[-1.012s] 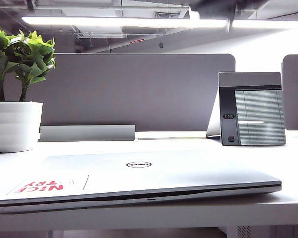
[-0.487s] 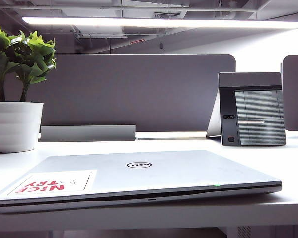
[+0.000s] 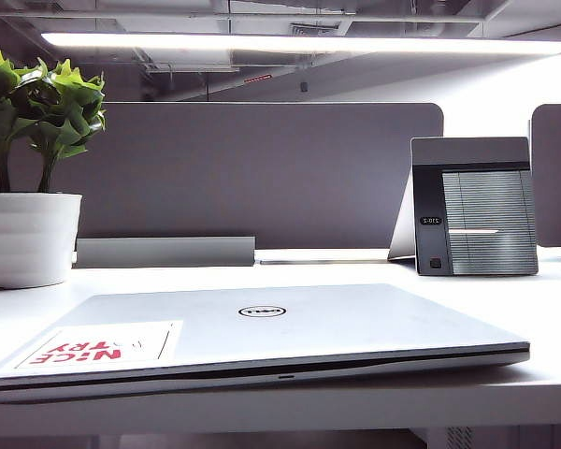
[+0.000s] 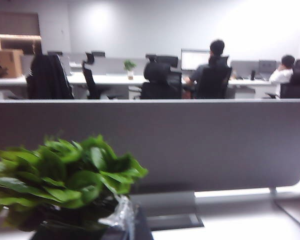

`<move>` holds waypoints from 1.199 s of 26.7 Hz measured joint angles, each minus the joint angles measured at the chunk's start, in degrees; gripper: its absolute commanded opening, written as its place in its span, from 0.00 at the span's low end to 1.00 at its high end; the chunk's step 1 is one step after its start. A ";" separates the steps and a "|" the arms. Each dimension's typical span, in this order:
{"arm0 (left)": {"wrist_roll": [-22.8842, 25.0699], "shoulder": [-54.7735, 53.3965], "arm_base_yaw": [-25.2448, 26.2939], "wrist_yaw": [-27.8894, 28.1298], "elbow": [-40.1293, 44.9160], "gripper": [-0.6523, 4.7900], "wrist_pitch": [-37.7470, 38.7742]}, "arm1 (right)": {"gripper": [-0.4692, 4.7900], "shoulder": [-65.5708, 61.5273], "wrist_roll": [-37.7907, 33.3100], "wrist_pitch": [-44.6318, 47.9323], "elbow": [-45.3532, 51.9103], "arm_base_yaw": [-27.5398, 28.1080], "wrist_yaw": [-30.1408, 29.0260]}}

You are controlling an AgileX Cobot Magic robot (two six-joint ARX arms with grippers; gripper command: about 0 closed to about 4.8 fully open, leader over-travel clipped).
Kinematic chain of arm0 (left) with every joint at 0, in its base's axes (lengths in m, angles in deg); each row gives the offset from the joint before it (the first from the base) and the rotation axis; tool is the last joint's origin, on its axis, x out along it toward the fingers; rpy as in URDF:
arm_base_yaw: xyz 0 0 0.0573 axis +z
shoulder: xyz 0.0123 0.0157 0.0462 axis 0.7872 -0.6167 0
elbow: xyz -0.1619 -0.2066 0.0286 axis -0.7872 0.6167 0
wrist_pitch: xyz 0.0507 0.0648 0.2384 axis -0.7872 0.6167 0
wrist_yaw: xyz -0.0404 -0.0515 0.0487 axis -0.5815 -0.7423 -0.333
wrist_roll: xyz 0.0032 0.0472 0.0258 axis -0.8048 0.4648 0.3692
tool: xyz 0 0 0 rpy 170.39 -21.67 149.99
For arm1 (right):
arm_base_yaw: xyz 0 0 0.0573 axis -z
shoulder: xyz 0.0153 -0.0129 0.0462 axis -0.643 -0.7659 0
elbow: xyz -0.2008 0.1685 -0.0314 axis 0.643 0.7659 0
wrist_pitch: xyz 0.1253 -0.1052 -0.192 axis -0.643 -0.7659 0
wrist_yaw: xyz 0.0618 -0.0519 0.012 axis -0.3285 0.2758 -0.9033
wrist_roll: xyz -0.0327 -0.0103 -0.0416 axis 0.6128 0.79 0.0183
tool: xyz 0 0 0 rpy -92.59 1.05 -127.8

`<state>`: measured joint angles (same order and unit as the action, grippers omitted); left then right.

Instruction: Close the laptop lid.

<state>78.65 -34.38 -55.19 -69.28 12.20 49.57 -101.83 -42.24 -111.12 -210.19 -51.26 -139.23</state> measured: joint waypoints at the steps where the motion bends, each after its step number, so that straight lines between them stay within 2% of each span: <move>1: 0.00 0.48 0.09 0.22 0.00 0.11 0.02 | 0.08 0.66 -1.07 0.59 0.00 -0.68 2.78; 8: 0.59 3.23 0.15 0.13 0.02 0.11 4.90 | 0.08 5.35 -3.61 1.79 -0.04 -9.81 26.91; 10: 0.94 4.22 0.07 -0.02 0.02 0.11 5.75 | 0.08 5.79 -4.37 1.81 -0.07 -12.48 29.92; 13: 2.29 5.31 0.02 0.02 0.00 0.11 5.79 | 0.08 6.05 -5.57 1.79 0.07 -16.35 30.88; 15: 2.54 5.60 0.07 -0.07 0.02 0.11 6.05 | 0.08 6.62 -7.04 1.77 0.17 -16.98 35.23; 18: 2.73 5.88 0.04 -0.68 0.02 0.11 6.47 | 0.08 8.07 -10.21 1.73 0.17 -19.85 45.77; 21: 2.97 5.92 0.04 -0.44 0.02 0.11 6.80 | 0.08 9.73 -11.98 1.73 0.15 -24.46 51.84; 24: 2.95 5.95 0.04 -1.16 0.02 0.11 7.23 | 0.08 11.78 -12.52 1.03 0.22 -26.75 59.23; 26: 2.95 5.99 0.02 -1.49 0.02 0.11 7.23 | 0.08 13.79 -12.83 0.00 0.31 -29.64 62.03; 29: 2.95 6.03 0.04 -1.42 0.02 0.11 7.23 | 0.08 16.85 -13.79 -0.17 0.24 -35.50 62.25; 32: 2.93 6.08 0.04 -1.66 0.02 0.11 7.15 | 0.08 19.96 -15.02 -1.70 0.28 -39.30 68.67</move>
<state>81.57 -28.31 -55.15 -70.94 12.22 56.72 -81.88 -57.25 -112.83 -209.91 -90.56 -70.56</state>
